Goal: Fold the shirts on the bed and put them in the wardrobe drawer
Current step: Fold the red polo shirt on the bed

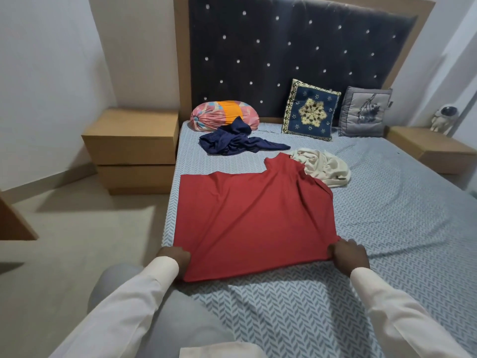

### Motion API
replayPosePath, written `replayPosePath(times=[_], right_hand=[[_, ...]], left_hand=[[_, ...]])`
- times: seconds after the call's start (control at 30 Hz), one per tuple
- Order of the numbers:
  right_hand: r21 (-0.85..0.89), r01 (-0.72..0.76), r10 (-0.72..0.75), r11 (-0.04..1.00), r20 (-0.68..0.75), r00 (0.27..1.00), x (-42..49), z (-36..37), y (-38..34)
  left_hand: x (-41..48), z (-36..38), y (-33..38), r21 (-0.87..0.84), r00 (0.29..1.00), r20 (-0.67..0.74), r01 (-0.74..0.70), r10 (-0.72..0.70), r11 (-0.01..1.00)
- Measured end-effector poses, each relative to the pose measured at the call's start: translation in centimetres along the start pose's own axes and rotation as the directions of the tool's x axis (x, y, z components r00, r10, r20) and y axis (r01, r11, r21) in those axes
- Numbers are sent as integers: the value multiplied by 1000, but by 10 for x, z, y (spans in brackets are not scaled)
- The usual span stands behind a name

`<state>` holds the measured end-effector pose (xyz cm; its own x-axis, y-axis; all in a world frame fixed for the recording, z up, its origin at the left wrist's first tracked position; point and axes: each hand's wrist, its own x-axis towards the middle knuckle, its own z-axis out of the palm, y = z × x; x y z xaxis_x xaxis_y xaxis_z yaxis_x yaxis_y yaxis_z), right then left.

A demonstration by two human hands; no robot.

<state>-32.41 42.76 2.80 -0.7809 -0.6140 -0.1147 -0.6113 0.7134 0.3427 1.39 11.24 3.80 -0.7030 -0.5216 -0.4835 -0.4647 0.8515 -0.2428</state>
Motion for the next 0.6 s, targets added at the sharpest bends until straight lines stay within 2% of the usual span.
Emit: replayPosePath(times=[0.17,0.27,0.4,0.43,0.47,0.5,0.53,0.57,0.6], right_hand=[[3,-31,31,1000,-17,999,-35,7,6],[76,-76,77,994,-2,997,-51,11,9],[189,-97,74,977,125,989,-69,15,7],[310,-99,41,946,189,981,-71,15,7],[527,-136,-4,839,255,967,-74,16,8],[745,-174,-34,644,255,966,-74,19,10],[881,-194,52,432,190,980,-73,22,14],[940,-210,235,268,148,961,-70,27,19],[951,-247,420,187,150,895,-65,34,24]], left_hand=[[-11,14,8,-33,992,123,14,-9,999],[-17,15,14,-120,984,177,55,-33,991],[-20,13,17,-221,976,217,82,-33,972],[-22,11,18,-236,968,249,88,-27,968],[-20,8,21,-265,966,258,53,18,963],[-20,5,23,-279,963,261,6,69,960],[-18,0,26,-326,966,235,-27,108,945],[-13,-4,31,-399,974,184,-46,129,916],[-7,-8,38,-466,987,103,-59,121,883]])
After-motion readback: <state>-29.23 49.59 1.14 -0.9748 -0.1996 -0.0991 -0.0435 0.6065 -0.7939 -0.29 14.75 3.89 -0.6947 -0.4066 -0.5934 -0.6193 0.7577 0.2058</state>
